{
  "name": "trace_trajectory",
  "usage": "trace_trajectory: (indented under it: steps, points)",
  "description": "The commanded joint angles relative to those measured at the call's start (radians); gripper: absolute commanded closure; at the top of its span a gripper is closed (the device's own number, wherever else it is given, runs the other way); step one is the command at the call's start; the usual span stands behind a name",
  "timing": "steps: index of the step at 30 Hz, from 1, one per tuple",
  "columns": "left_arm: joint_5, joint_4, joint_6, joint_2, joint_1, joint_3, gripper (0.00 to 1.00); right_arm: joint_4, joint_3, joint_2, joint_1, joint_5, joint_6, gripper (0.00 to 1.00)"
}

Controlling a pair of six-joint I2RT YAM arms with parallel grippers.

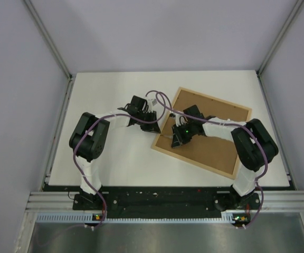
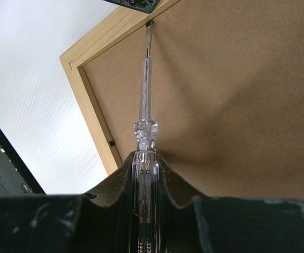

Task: Take the photo out of the frame
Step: Release the photo frame item from the photo frame.

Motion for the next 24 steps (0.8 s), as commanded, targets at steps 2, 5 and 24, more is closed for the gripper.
trace_trajectory:
  steps: [2, 5, 24]
  points:
    - [0.108, 0.028, -0.023, -0.004, -0.047, 0.014, 0.74, 0.138, -0.040, 0.095, 0.053, 0.120, -0.086, 1.00]
    - [0.100, 0.025, -0.018, -0.010, -0.047, 0.016, 0.74, 0.129, -0.035, 0.057, 0.053, 0.129, -0.097, 1.00]
    - [-0.041, -0.142, 0.100, -0.055, -0.046, 0.145, 0.41, -0.431, 0.135, -0.281, -0.036, 0.238, -0.327, 1.00]
